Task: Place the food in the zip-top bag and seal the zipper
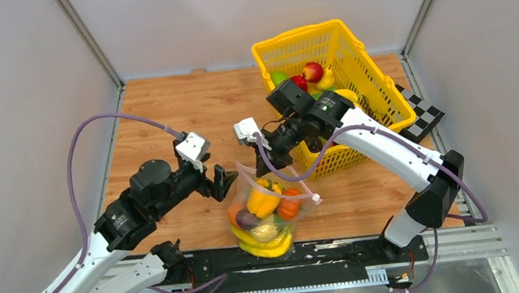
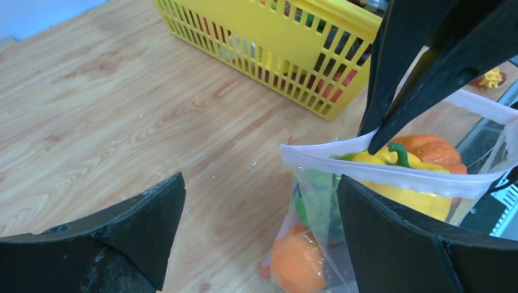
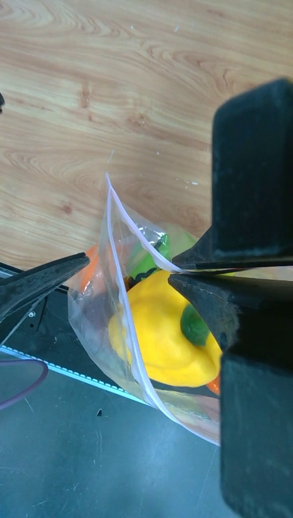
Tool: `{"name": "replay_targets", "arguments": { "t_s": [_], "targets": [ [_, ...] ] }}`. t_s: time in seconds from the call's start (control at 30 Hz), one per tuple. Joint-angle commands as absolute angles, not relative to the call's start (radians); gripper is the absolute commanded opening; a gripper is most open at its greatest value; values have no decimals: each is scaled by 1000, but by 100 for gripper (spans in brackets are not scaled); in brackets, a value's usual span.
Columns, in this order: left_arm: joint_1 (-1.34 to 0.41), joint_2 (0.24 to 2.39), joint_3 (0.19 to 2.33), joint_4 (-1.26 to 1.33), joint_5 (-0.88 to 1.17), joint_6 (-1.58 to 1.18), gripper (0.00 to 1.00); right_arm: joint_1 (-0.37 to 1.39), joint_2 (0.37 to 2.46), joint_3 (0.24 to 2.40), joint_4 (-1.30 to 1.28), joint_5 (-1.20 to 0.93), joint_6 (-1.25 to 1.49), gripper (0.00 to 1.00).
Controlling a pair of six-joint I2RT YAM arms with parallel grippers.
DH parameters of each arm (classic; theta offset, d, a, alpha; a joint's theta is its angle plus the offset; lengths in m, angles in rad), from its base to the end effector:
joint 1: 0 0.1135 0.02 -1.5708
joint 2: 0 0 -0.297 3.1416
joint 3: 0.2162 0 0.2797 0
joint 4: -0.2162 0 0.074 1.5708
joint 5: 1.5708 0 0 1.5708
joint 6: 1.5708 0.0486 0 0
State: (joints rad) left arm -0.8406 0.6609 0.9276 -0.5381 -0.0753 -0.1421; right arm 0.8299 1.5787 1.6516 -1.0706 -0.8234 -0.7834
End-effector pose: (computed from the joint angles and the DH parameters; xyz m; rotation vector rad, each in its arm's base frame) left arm 0.1036 -0.1102 0.3929 0.5946 1.7903 -0.6133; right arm 0.2089 0.2812 0.4003 -1.9410 1.4337 1.0612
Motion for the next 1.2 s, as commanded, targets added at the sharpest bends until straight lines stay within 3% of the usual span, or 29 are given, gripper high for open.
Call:
{"name": "replay_targets", "arguments": {
  "t_s": [0.0,0.6,0.77,0.83,0.9,0.97,1.07,1.17],
  "targets": [
    [-839,621,915,-454,-77,-108,100,829,1552,1716,-1081,-871,-831,9],
    [-839,605,848,-384,229,-41,100,831,1426,1637,-1018,-972,-760,12],
    [-838,637,834,-368,159,-28,100,834,1406,1604,-988,-945,-729,11],
    [-839,647,824,-364,120,-46,100,833,1390,1573,-904,-817,-621,13],
    [-839,650,809,-357,100,-62,100,825,1350,1520,-777,-638,-483,23],
    [-839,648,793,-346,63,-81,100,813,1293,1438,-629,-461,-345,46],
    [-839,633,777,-338,36,-97,100,804,1251,1384,-583,-396,-253,61],
    [-839,608,760,-327,4,-109,100,804,1282,1377,-601,-270,-213,66]
  ]
}}
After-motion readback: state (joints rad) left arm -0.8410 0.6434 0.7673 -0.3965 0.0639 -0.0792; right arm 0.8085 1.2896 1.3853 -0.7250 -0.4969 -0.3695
